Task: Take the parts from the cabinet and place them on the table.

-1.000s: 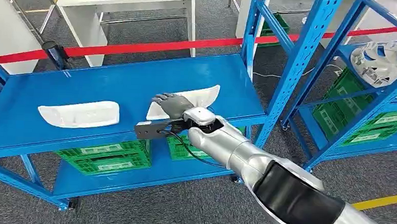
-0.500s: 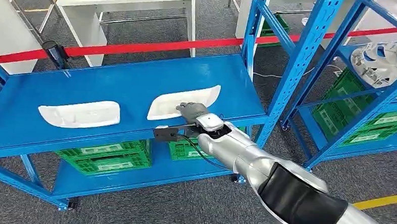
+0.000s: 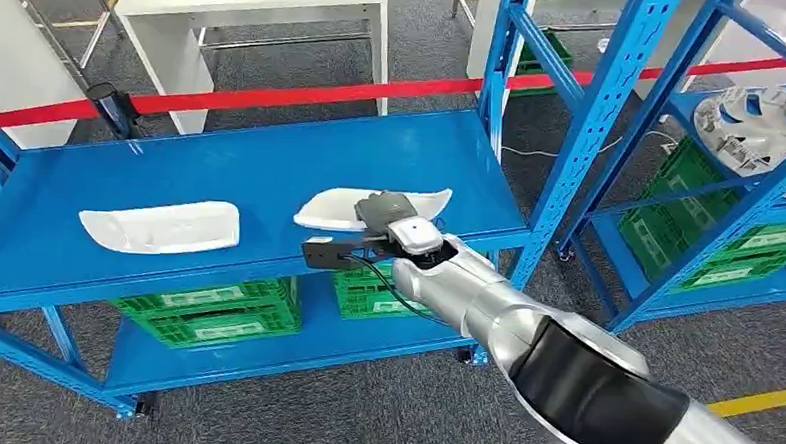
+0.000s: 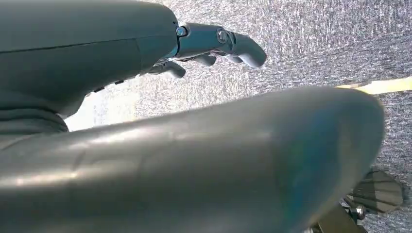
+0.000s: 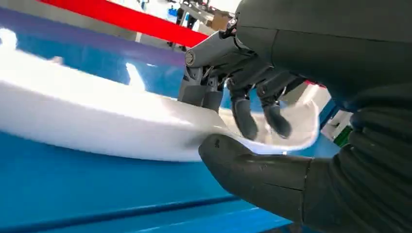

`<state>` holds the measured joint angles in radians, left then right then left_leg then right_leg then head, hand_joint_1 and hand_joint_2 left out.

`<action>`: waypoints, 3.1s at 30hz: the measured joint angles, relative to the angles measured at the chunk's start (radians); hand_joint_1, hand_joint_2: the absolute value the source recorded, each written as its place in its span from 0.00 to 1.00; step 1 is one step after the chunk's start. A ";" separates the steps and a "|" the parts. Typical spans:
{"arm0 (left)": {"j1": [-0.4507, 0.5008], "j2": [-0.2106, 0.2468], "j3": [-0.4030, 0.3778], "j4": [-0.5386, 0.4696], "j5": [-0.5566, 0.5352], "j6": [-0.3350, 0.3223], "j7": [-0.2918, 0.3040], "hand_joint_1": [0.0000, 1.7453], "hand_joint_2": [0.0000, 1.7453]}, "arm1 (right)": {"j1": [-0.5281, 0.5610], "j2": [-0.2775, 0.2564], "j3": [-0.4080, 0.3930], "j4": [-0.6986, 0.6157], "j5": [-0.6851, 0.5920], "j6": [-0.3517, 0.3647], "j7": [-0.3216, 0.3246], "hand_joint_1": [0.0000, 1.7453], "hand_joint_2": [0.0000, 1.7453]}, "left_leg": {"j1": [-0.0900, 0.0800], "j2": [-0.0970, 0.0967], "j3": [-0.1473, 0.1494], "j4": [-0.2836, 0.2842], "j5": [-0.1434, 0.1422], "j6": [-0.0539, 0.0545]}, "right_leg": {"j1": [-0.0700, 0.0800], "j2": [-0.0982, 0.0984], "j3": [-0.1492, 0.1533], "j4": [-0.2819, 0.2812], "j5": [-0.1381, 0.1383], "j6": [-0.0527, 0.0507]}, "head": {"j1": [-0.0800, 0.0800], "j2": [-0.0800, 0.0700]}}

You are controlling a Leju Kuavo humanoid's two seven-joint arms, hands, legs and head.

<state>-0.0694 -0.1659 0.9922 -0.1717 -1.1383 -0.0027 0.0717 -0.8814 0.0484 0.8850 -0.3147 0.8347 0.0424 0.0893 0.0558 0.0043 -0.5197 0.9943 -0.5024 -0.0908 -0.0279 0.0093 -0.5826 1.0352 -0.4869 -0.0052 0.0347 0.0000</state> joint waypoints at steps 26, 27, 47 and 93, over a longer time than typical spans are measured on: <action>0.002 0.003 0.068 0.000 0.071 0.015 -0.029 0.00 1.00 | 0.010 -0.025 -0.003 -0.003 -0.036 -0.128 -0.039 1.00 1.00 | 0.000 0.000 0.004 0.000 -0.001 0.004 | 0.000 0.000 0.009 -0.006 0.002 0.003 | 0.000 0.000; 0.003 0.003 0.071 0.000 0.070 0.015 -0.016 0.00 1.00 | 0.009 -0.026 -0.012 -0.012 -0.063 -0.178 -0.062 1.00 1.00 | -0.001 0.001 0.004 0.000 0.000 0.005 | 0.000 0.000 0.008 -0.007 0.003 0.004 | 0.000 0.000; -0.004 -0.004 0.068 0.000 -0.016 0.014 0.040 0.00 1.00 | 0.142 -0.040 -0.269 -0.656 -0.493 -0.326 -0.629 1.00 1.00 | 0.004 0.012 0.044 -0.092 0.054 0.055 | -0.006 -0.003 -0.013 0.029 -0.037 0.028 | 0.006 0.000; -0.016 0.049 0.071 -0.017 0.051 0.040 -0.041 0.00 1.00 | 0.759 -0.004 -0.425 -1.440 -0.632 -0.255 -0.785 1.00 1.00 | -0.051 0.003 -0.171 0.127 -0.029 0.044 | 0.017 -0.008 0.025 0.001 -0.028 -0.041 | 0.005 0.000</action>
<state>-0.0857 -0.1171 1.0632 -0.1884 -1.0872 0.0378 0.0309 -0.1221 0.0443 0.4604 -1.7552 0.2030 -0.2129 -0.6962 0.0046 0.0068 -0.6903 1.1213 -0.5313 -0.0467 -0.0106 0.0010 -0.5578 1.0363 -0.5146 -0.0462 0.0393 -0.0004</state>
